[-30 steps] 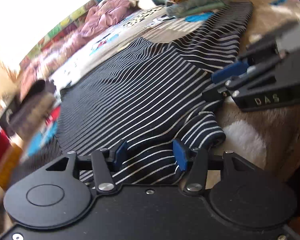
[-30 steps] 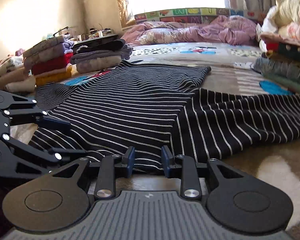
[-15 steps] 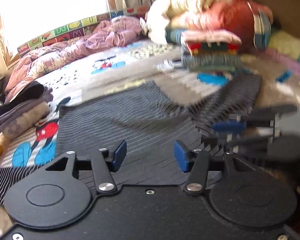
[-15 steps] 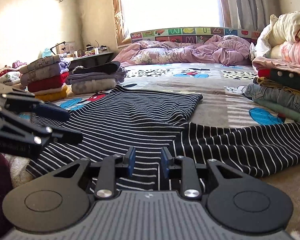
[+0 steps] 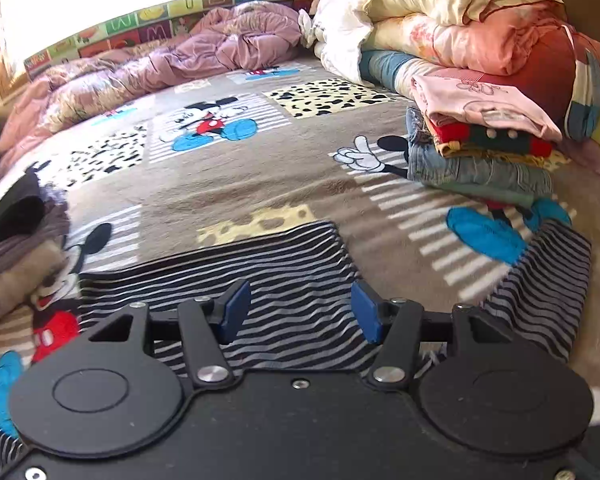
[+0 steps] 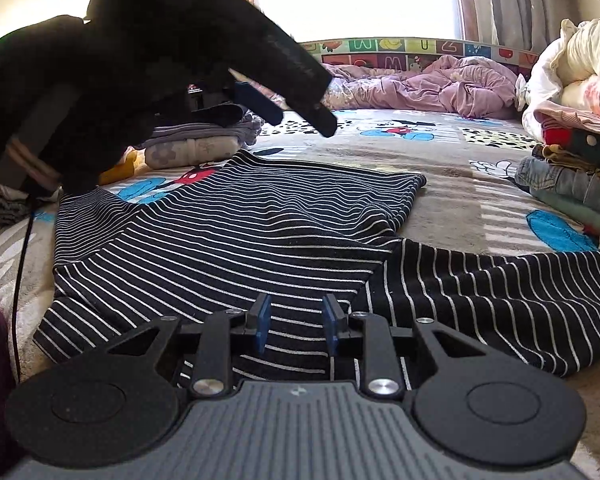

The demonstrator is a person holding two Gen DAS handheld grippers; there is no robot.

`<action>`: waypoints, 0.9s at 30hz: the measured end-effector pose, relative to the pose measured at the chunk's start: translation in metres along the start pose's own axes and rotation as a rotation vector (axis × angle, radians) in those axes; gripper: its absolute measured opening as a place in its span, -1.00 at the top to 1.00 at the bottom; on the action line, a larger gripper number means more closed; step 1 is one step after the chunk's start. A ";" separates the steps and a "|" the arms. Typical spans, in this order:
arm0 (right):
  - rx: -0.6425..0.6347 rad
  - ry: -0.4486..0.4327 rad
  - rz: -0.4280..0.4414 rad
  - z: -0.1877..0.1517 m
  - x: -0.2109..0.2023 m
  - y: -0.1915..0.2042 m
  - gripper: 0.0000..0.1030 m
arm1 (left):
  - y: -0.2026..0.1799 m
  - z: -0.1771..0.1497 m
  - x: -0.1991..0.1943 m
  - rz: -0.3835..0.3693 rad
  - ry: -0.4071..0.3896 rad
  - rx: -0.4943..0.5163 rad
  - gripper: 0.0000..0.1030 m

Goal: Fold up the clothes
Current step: 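Grasp the striped hem with the left gripper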

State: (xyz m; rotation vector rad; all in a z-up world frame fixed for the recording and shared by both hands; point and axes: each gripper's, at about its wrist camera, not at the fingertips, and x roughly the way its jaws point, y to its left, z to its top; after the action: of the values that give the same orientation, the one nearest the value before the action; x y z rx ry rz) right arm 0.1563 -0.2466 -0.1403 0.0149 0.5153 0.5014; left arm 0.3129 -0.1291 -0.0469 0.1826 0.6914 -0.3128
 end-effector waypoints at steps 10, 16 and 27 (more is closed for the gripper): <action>0.018 0.038 0.026 -0.006 0.007 -0.001 0.41 | 0.006 0.053 0.087 -0.104 0.099 -0.188 0.27; 0.037 0.045 0.042 -0.006 0.010 -0.004 0.39 | 0.012 0.066 0.131 -0.125 0.185 -0.249 0.30; 0.057 0.049 0.063 -0.005 0.012 -0.006 0.32 | 0.004 0.063 0.169 -0.096 0.265 -0.214 0.51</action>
State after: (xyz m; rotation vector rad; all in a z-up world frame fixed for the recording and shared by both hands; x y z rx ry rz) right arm 0.1650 -0.2468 -0.1511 0.0732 0.5783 0.5493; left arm 0.4748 -0.1801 -0.1090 -0.0146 0.9918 -0.3071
